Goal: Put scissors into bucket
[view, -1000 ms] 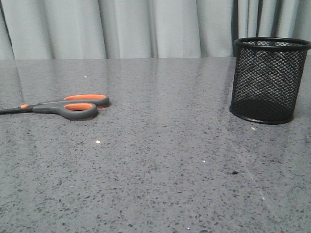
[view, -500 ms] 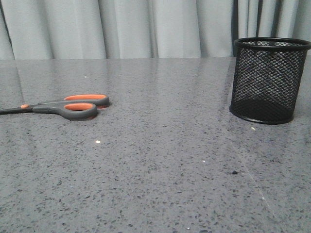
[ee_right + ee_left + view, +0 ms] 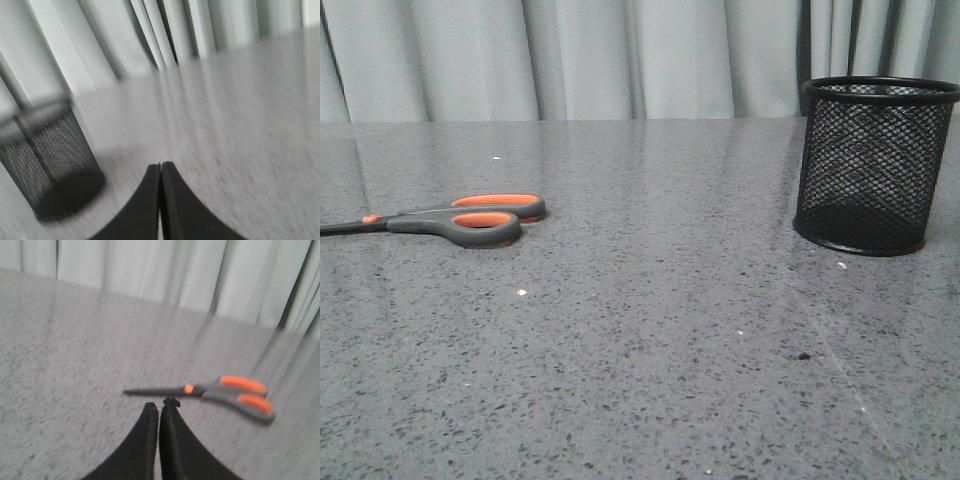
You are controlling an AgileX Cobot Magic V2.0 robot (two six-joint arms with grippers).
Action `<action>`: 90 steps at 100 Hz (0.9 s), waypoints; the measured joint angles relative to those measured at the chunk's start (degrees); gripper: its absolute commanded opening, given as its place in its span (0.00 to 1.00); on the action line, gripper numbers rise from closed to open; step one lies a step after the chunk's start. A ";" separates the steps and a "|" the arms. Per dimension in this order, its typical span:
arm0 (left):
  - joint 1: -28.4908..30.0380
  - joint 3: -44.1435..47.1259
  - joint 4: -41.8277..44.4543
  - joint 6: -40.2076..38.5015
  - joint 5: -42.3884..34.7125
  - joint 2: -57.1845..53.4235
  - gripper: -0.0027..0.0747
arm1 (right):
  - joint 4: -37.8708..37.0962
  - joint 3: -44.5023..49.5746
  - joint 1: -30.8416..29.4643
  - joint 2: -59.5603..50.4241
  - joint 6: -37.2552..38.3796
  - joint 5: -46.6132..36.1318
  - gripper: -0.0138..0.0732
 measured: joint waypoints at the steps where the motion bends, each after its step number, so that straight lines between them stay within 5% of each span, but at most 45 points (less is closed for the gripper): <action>1: 0.00 0.00 -0.87 0.00 -0.56 0.00 0.01 | 0.37 0.00 0.00 0.00 0.00 -0.45 0.09; 21: 0.00 0.00 -19.68 -0.13 -10.74 0.00 0.01 | 9.90 0.00 0.04 0.00 0.00 -9.47 0.09; 36: -0.43 -0.42 -21.28 -0.22 -6.61 0.00 0.01 | 10.22 -4.64 0.14 0.15 0.00 -2.41 0.09; 58: -3.34 -10.08 -4.68 0.00 6.39 6.70 0.03 | 0.05 -21.10 0.53 10.64 -1.13 11.84 0.09; 72: -6.77 -19.98 9.06 1.95 12.01 16.16 0.24 | -1.51 -31.46 2.26 19.49 -7.16 22.18 0.11; 80: -8.89 -26.01 14.01 4.60 15.57 22.28 0.42 | -1.50 -36.24 4.19 23.78 -10.00 27.77 0.20; 90: -11.38 -32.59 17.45 8.53 22.40 30.92 0.50 | -1.62 -40.74 6.77 28.68 -11.47 32.44 0.43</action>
